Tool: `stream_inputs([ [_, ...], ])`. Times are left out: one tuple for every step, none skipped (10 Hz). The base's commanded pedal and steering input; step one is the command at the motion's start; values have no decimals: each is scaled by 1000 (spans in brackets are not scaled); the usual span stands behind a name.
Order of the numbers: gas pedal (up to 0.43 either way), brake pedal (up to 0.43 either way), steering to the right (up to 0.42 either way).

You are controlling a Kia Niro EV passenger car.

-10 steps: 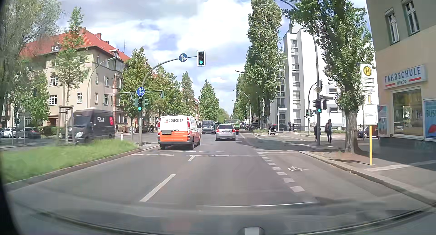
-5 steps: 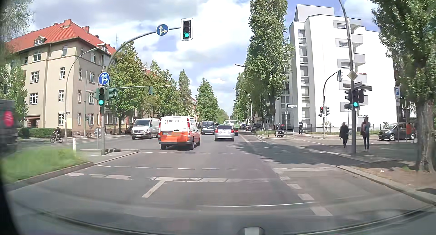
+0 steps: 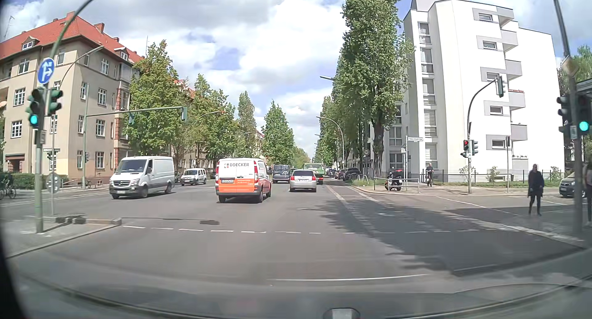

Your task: Follow the waypoints while adhering to traffic rules and regulations

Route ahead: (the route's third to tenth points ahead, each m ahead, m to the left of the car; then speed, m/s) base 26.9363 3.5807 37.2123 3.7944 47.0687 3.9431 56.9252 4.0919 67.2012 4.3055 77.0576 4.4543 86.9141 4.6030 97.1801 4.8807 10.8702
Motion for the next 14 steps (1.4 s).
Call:
stream_inputs([
  [0, 232, -1],
  [0, 232, -2],
  [0, 232, -1],
  [0, 238, -1],
  [0, 232, -1],
  [0, 226, 0],
  [0, 213, 0],
  [0, 207, 1],
  [0, 207, 1],
  [0, 207, 1],
  [0, 207, 1],
  [0, 207, 1],
  [0, 201, 1],
  [0, 201, 1],
])
